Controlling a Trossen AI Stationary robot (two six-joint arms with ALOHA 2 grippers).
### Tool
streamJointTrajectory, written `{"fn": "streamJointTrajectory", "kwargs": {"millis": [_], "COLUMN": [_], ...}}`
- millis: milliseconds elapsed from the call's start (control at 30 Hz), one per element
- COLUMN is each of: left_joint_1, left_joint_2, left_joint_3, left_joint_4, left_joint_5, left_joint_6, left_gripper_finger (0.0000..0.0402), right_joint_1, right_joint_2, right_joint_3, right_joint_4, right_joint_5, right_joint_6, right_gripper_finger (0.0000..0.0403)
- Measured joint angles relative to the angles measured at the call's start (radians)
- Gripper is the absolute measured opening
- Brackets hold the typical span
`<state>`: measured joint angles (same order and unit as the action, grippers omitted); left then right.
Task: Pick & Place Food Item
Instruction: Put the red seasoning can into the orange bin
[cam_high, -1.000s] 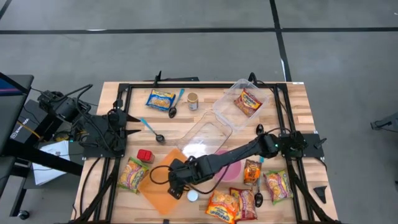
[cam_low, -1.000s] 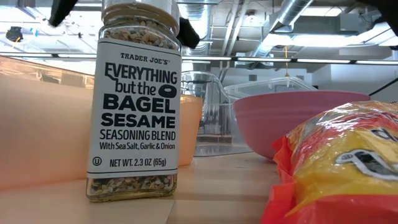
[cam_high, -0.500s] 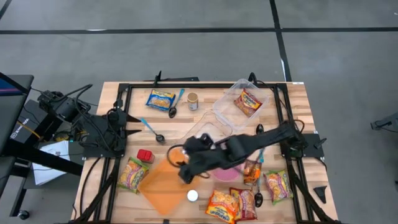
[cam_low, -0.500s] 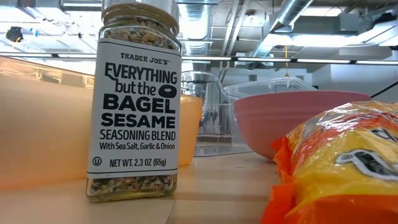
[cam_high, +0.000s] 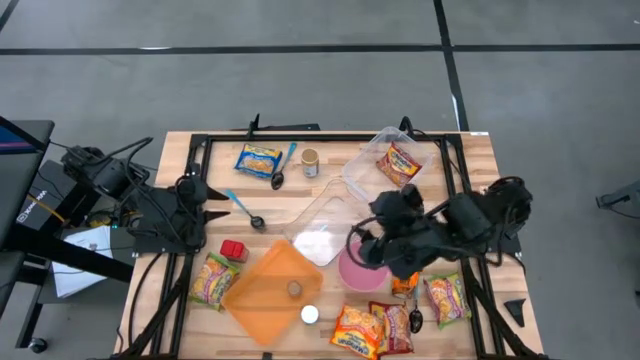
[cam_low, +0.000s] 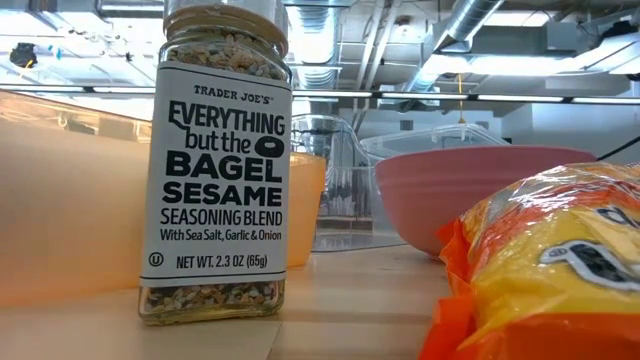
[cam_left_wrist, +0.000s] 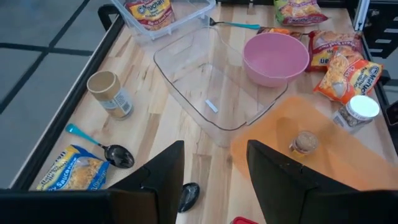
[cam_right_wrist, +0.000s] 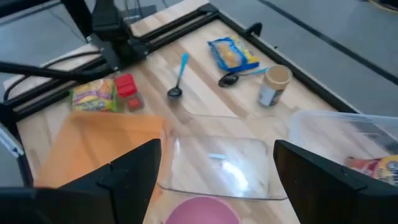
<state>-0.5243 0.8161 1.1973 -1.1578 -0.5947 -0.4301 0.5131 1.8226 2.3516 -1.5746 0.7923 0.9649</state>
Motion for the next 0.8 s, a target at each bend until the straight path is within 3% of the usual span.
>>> {"fn": "streamJointTrajectory", "kwargs": {"millis": [567,800], "left_joint_1": [0.000,0.003], "left_joint_2": [0.073,0.195], "left_joint_3": [0.000,0.000], "left_joint_4": [0.005,-0.056], "left_joint_5": [-0.007,0.111], "left_joint_6": [-0.014,0.113], "left_gripper_finger": [0.0167,0.0204], "right_joint_1": [0.002,0.003], "right_joint_2": [-0.029,-0.082], "right_joint_3": [0.000,-0.001], "right_joint_4": [0.003,0.004], "right_joint_5": [0.020,0.020], "right_joint_6": [-0.154,-0.187], "right_gripper_finger": [0.0306,0.0306]}}
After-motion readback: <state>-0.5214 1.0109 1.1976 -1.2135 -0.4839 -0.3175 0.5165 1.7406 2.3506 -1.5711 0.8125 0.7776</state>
